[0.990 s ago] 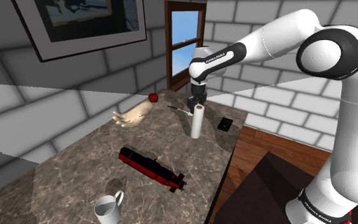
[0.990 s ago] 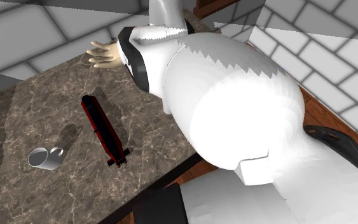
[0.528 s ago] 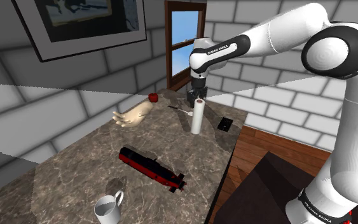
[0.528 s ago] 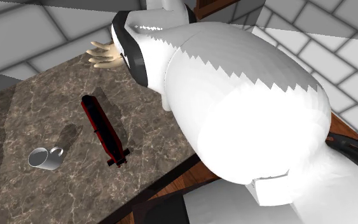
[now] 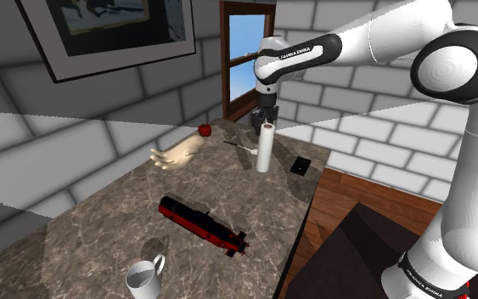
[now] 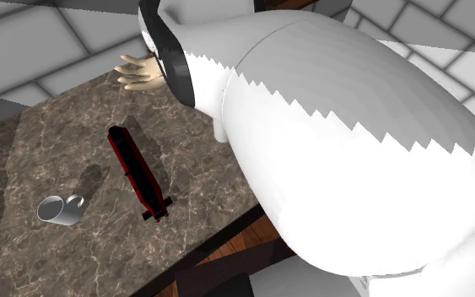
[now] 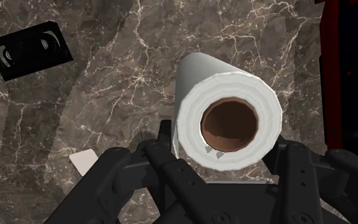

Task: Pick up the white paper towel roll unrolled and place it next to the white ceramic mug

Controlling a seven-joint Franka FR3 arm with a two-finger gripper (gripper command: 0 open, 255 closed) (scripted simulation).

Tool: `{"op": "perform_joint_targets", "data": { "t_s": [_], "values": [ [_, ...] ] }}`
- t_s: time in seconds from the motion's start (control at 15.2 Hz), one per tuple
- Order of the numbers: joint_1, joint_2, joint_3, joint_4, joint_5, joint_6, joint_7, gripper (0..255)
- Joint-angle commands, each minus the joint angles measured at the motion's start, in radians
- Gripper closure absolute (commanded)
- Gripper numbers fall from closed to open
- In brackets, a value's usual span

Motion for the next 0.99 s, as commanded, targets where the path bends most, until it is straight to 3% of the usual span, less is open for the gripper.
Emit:
{"op": "perform_joint_targets", "data": {
  "t_s": [0.0, 0.92],
  "values": [
    [-0.001, 0.0, -0.001, 0.028, -0.001, -0.029, 0.001, 255],
    [-0.003, -0.015, -0.002, 0.196, -0.004, -0.211, 0.01, 255]
  ]
}}
